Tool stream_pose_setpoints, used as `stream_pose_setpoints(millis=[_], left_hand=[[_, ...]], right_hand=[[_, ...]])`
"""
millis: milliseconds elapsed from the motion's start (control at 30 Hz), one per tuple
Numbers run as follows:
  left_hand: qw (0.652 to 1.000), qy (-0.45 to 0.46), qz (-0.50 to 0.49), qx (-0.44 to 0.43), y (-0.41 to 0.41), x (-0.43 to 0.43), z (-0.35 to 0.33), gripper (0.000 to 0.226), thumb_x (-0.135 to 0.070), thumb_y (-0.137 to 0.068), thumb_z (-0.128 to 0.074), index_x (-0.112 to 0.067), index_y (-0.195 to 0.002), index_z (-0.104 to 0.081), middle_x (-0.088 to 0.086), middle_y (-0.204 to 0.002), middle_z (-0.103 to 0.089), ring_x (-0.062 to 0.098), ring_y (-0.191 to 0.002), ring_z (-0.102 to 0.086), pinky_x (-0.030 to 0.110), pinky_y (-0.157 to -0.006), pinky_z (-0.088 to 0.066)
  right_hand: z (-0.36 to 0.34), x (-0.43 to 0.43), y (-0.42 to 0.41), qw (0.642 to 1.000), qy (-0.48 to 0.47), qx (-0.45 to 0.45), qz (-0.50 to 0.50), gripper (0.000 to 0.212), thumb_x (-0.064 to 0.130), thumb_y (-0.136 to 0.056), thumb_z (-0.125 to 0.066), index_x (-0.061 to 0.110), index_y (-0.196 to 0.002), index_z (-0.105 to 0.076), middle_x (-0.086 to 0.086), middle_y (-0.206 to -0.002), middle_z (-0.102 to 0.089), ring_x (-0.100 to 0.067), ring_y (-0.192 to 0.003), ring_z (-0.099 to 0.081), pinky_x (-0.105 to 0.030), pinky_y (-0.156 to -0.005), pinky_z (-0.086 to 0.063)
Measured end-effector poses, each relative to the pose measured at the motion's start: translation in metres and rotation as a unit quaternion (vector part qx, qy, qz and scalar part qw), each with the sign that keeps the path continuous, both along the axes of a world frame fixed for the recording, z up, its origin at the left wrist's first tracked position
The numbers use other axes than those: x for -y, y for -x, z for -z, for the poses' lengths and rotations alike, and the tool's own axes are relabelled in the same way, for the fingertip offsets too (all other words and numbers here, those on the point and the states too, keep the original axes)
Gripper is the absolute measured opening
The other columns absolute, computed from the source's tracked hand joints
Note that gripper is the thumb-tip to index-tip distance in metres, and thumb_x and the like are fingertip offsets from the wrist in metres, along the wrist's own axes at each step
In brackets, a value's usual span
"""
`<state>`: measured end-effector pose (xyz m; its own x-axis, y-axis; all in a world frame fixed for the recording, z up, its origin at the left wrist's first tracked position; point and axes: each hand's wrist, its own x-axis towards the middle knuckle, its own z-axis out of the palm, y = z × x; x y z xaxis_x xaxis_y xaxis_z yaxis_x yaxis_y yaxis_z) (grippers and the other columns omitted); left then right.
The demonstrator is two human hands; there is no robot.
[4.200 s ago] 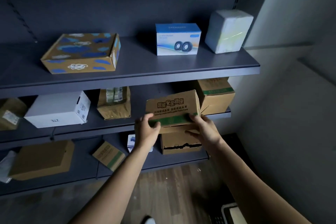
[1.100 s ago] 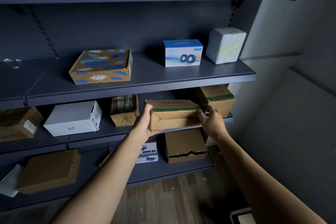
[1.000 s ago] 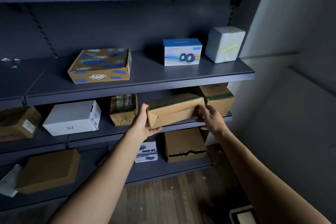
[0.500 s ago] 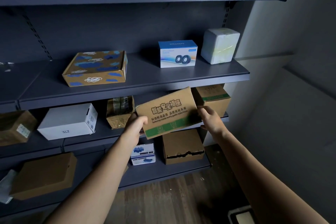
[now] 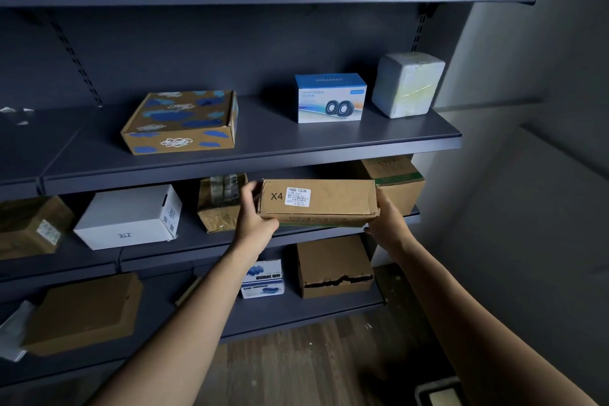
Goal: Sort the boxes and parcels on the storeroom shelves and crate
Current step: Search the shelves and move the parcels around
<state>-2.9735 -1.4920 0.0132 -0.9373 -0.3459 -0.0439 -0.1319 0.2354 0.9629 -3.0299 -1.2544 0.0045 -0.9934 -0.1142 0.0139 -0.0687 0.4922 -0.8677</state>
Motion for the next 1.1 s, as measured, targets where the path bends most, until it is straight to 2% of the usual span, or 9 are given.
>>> stream_pose_setpoints(millis=[167, 300, 467, 500, 633, 733, 833, 967, 1100], left_hand=[[0.996, 0.032, 0.045, -0.069, -0.003, 0.007, 0.008, 0.076, 0.015, -0.078, -0.064, -0.03, -0.128, -0.031, 0.005, -0.117, -0.057, 0.013, -0.101, -0.057, 0.005, -0.072, -0.045], [0.99, 0.047, 0.113, -0.068, -0.003, 0.016, 0.021, 0.094, 0.017, -0.075, -0.069, -0.032, -0.144, -0.027, 0.003, -0.127, -0.055, 0.011, -0.113, -0.056, 0.011, -0.089, -0.046], [0.986, 0.047, 0.129, -0.09, 0.001, 0.026, 0.031, 0.086, 0.017, -0.083, -0.06, -0.042, -0.138, -0.029, 0.005, -0.144, -0.046, 0.018, -0.131, -0.046, 0.033, -0.112, -0.037], [0.988, 0.034, 0.123, -0.083, 0.003, 0.028, 0.032, 0.083, 0.017, -0.085, -0.058, -0.041, -0.138, -0.032, 0.007, -0.142, -0.048, 0.02, -0.129, -0.047, 0.036, -0.112, -0.037], [0.992, 0.053, 0.114, -0.02, 0.005, 0.036, 0.034, 0.068, 0.008, -0.089, -0.058, -0.021, -0.147, -0.034, -0.007, -0.128, -0.055, 0.006, -0.119, -0.052, 0.01, -0.096, -0.04], [0.99, 0.049, 0.12, 0.055, 0.005, 0.043, 0.038, 0.039, -0.016, -0.092, -0.062, -0.015, -0.129, -0.052, -0.002, -0.118, -0.063, 0.018, -0.114, -0.059, 0.028, -0.098, -0.046], [0.985, 0.053, 0.123, 0.107, 0.009, 0.053, 0.047, 0.065, -0.051, -0.083, -0.063, -0.015, -0.135, -0.047, 0.001, -0.132, -0.058, 0.019, -0.12, -0.055, 0.044, -0.104, -0.045], [0.984, -0.007, 0.111, 0.137, 0.016, 0.061, 0.06, 0.027, -0.032, -0.096, -0.055, -0.016, -0.118, -0.051, 0.006, -0.125, -0.061, 0.022, -0.112, -0.059, 0.045, -0.1, -0.047], [0.986, -0.005, 0.084, 0.146, 0.022, 0.064, 0.068, 0.025, -0.035, -0.099, -0.05, -0.013, -0.111, -0.052, 0.007, -0.112, -0.059, 0.023, -0.1, -0.056, 0.035, -0.086, -0.045]], right_hand=[[0.0, -0.002, -0.005, 0.998, 0.056, -0.04, -0.014, 0.049, 0.003, -0.086, -0.069, 0.011, -0.127, -0.044, 0.007, -0.108, -0.061, -0.017, -0.107, -0.061, -0.015, -0.075, -0.05], [-0.001, -0.002, -0.011, 0.994, 0.103, -0.03, -0.017, 0.054, 0.002, -0.082, -0.073, 0.022, -0.121, -0.04, 0.001, -0.113, -0.061, -0.021, -0.111, -0.061, -0.025, -0.073, -0.056], [0.005, 0.002, -0.01, 0.995, 0.075, -0.055, -0.031, 0.066, -0.005, -0.074, -0.077, 0.03, -0.113, -0.038, -0.017, -0.141, -0.044, -0.027, -0.121, -0.055, -0.014, -0.077, -0.053], [0.007, 0.003, -0.01, 0.995, 0.075, -0.05, -0.032, 0.065, -0.005, -0.073, -0.077, 0.031, -0.112, -0.039, -0.018, -0.141, -0.044, -0.028, -0.12, -0.055, -0.015, -0.077, -0.054], [0.013, 0.013, -0.011, 0.996, 0.086, 0.01, 0.002, 0.057, 0.001, -0.082, -0.073, 0.017, -0.127, -0.041, -0.011, -0.123, -0.057, -0.024, -0.11, -0.059, -0.021, -0.073, -0.054], [0.015, 0.023, -0.007, 0.99, 0.087, 0.092, 0.061, 0.03, 0.011, -0.099, -0.051, 0.009, -0.126, -0.039, -0.011, -0.118, -0.056, -0.024, -0.1, -0.061, -0.031, -0.067, -0.055], [0.019, 0.029, -0.006, 0.98, 0.05, 0.154, 0.119, 0.013, 0.019, -0.104, -0.035, 0.015, -0.116, -0.038, -0.015, -0.115, -0.053, -0.031, -0.099, -0.06, -0.041, -0.072, -0.057], [0.027, 0.041, -0.01, 0.982, 0.029, 0.153, 0.107, 0.025, 0.025, -0.103, -0.04, 0.011, -0.123, -0.045, -0.008, -0.097, -0.055, -0.029, -0.093, -0.06, -0.056, -0.086, -0.054], [0.03, 0.057, -0.014, 0.982, 0.014, 0.145, 0.119, 0.028, 0.033, -0.103, -0.041, 0.014, -0.122, -0.048, -0.02, -0.104, -0.062, -0.036, -0.096, -0.064, -0.059, -0.083, -0.054]])
